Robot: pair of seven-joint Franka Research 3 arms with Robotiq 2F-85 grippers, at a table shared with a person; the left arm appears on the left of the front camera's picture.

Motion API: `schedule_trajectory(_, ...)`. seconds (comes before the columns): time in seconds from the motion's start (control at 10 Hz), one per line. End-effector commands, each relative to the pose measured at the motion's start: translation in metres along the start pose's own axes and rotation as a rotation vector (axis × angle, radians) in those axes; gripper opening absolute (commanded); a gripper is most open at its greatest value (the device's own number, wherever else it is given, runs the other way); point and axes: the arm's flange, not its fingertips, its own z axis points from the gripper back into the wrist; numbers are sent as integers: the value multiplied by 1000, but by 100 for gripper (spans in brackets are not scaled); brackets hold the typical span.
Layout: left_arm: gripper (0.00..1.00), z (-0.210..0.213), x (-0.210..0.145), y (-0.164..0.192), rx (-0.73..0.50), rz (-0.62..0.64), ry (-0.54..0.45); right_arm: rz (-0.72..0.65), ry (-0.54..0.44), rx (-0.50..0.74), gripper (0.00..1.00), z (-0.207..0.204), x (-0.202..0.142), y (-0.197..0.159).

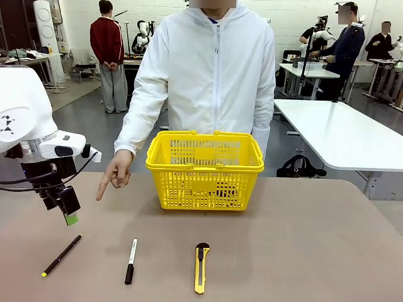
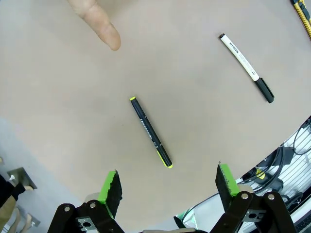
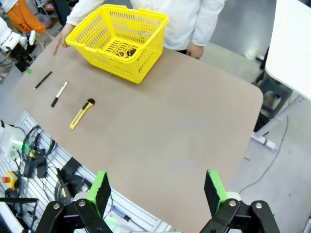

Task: Place the items the person wants into the basket.
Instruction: Pick up the item the person points to and place it in the Market Basket.

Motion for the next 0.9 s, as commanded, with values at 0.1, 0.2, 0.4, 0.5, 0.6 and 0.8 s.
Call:
schedule_trajectory(0.1,100,-34,-8,-6,55,-3,40,2,0,12,100,-4,-4,1)
schedule_trajectory(0.2,100,-46,-12,-12,85,-22,38,2,0,12,100,-4,-4,1)
schedule_trajectory(0.4,100,-69,-20,-10,77,35,36,2,0,12,100,-4,-4,1)
schedule_trajectory(0.5,100,-80,-23,-9,69,60,37,2,0,12,100,-4,-4,1)
schedule_trajectory(0.6,100,-90,-25,-8,67,69,40,2,0,12,100,-4,-4,1)
schedule_trajectory(0.8,100,-110,-24,-1,53,119,48,2,0,12,100,-4,-4,1)
